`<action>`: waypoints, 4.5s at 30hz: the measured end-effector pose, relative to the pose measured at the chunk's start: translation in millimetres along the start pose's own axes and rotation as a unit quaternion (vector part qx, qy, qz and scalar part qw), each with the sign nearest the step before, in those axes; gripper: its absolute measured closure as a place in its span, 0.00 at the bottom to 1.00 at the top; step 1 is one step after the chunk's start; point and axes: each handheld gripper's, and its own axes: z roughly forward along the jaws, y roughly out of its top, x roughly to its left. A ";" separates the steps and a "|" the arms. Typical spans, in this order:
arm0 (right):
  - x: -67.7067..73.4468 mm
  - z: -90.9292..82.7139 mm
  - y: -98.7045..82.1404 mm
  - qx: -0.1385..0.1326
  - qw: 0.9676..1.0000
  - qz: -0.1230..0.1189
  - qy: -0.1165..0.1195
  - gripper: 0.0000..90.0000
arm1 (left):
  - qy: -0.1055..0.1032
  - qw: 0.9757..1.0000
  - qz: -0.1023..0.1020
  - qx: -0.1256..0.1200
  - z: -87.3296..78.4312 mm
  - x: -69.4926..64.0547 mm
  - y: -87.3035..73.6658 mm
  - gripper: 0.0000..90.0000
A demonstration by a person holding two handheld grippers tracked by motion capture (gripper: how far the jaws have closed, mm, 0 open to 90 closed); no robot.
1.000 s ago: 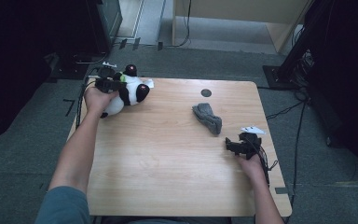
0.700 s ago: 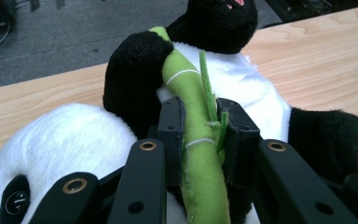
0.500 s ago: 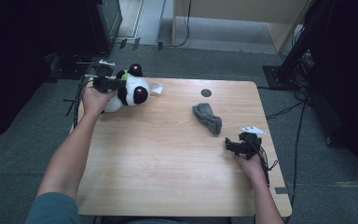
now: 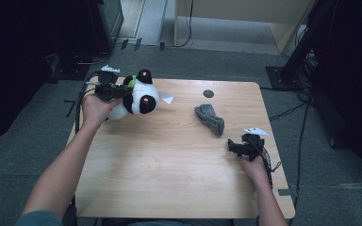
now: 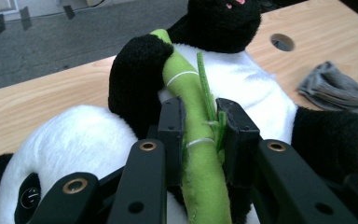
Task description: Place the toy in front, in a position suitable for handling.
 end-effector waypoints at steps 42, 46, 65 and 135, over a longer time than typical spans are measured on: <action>0.8 -0.3 -0.3 -0.001 1.000 0.001 -0.002 0.10 | -0.100 0.995 -0.009 -0.012 -5.7 -120.9 -88.2 0.81; 1.3 -0.5 -0.5 0.000 1.000 0.003 -0.004 0.10 | -0.116 0.993 -0.011 -0.011 0.5 -130.5 -95.4 0.81; 0.4 -0.5 -0.5 0.000 1.000 -0.014 0.014 0.11 | -0.148 0.989 0.000 -0.031 6.7 -130.9 -103.2 0.53; 47.3 -9.4 97.5 -0.026 0.991 -0.073 0.109 0.32 | -0.150 0.987 0.034 -0.056 -43.6 -27.8 -140.5 0.40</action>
